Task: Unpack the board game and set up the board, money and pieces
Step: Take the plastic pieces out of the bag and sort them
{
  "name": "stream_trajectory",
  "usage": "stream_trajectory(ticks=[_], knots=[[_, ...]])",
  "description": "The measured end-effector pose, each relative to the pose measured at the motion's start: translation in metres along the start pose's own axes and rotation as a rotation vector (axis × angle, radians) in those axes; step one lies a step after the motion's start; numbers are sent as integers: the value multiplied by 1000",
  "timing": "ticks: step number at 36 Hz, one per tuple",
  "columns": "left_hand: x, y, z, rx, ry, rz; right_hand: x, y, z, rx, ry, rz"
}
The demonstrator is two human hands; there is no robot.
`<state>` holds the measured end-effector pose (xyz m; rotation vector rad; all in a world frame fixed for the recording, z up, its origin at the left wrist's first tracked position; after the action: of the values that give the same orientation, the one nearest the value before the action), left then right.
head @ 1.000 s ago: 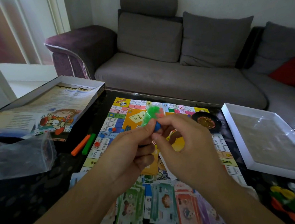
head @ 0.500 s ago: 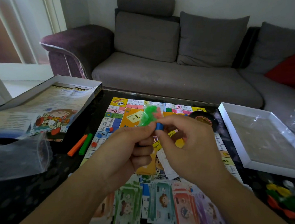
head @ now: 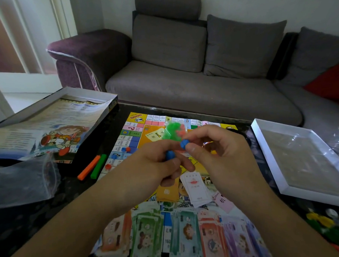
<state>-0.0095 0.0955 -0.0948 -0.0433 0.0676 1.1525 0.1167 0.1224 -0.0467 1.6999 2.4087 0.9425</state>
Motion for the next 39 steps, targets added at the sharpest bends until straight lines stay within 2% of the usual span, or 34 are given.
stream_trajectory(ticks=[4,9,12,19,24,29,32,35,37,39], knots=[[-4,-5,6,250,-26,-32,0,-7,-1,6,9,-47],[-5,-6,10,395,-29,-22,-1,-18,-2,34,7,-127],[-5,-4,7,400,0,-6,-2,-19,-4,20,10,-143],[-3,-6,0,419,32,4,-4,-23,-7,-204,29,-156],[-3,-3,-4,372,26,28,-4,-27,-3,-147,-6,-176],[-5,2,-4,466,-8,36,-3,-29,7,-79,-41,-168],[-4,5,-5,383,-27,-4,-2,-26,11,-109,-4,-91],[1,16,-18,157,39,-7,-3,-29,6,-237,86,-32],[2,30,-27,75,98,31,-2,-41,1,-298,130,-77],[2,49,-30,64,158,87,4,-55,5,-338,71,-167]])
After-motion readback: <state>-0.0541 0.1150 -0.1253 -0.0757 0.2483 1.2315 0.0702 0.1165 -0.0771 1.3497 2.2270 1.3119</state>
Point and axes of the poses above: each hand's wrist, its own x-axis towards the middle knuckle, its own y-axis out of the back of the hand, z = x × y, the point moved 10 cm from there along x, towards the middle knuckle, and after that the axes turned 8 degrees about -z, right-handed, at the moved point
